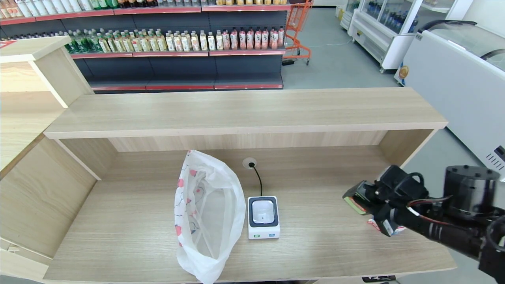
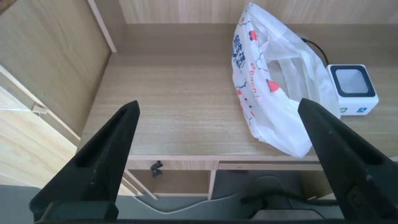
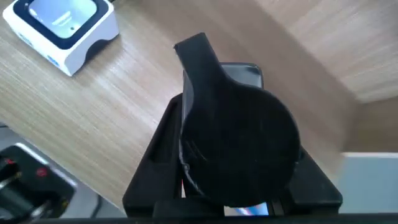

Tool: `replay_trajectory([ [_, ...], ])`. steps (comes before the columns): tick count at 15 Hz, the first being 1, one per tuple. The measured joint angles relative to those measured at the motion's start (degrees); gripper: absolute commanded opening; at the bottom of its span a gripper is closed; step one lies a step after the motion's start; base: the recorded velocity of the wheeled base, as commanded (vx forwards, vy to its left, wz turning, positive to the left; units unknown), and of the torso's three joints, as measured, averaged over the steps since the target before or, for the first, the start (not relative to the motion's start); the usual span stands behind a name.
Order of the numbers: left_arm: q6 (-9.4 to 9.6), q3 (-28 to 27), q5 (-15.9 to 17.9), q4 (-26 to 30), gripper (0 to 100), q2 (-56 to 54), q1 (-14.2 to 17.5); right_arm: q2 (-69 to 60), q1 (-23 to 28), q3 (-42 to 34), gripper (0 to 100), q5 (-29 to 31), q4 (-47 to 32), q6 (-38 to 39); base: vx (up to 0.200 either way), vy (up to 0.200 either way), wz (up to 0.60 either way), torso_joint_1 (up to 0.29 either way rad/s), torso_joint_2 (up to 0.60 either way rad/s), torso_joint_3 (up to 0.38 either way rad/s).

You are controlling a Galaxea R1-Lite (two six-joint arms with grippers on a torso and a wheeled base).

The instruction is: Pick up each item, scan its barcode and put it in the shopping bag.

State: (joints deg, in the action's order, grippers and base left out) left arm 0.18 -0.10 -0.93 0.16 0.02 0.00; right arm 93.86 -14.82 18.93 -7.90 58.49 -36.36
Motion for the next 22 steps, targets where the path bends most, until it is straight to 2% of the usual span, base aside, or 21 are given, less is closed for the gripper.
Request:
replay_trajectory([
  [2,-0.02,0.00,-0.02,0.02,100,0.00,0.00,-7.64,0.55,-1.82,0,-1.24,-1.23,-12.19,0.000,0.000,0.00,0.000,0.00,0.000],
  [3,0.00,0.00,-0.02,0.02,100,0.00,0.00,-10.64,0.72,-2.32,0,-6.06,-1.45,-19.55,0.000,0.000,0.00,0.000,0.00,0.000],
  [7,0.00,0.00,-0.02,0.00,100,0.00,0.00,-14.67,1.46,-3.01,0,-34.55,-2.17,-44.26,0.000,0.000,0.00,0.000,0.00,0.000],
  [10,0.00,0.00,-0.02,0.00,100,0.00,0.00,-14.01,1.79,-2.89,0,-48.48,-3.84,-67.15,0.000,0.000,0.00,0.000,0.00,0.000],
  [13,0.00,0.00,-0.02,0.02,100,0.00,0.00,-12.76,0.52,-2.71,0,-53.82,-16.31,-89.95,0.000,0.000,0.00,0.000,0.00,0.000],
  [15,0.00,0.00,-0.02,0.02,100,0.00,0.00,-10.62,-1.63,-2.54,0,-55.43,-20.61,-101.69,0.000,0.000,0.00,0.000,0.00,0.000],
  [17,0.00,0.00,-0.02,0.02,100,0.00,0.00,-8.08,-3.23,-2.01,0,-55.78,-20.88,-106.97,0.000,0.000,0.00,0.000,0.00,0.000],
  [22,0.00,0.00,0.00,0.02,100,0.00,0.00,-2.35,-7.56,1.73,0,-56.50,-16.97,-112.78,0.000,0.000,0.00,0.000,0.00,0.000],
])
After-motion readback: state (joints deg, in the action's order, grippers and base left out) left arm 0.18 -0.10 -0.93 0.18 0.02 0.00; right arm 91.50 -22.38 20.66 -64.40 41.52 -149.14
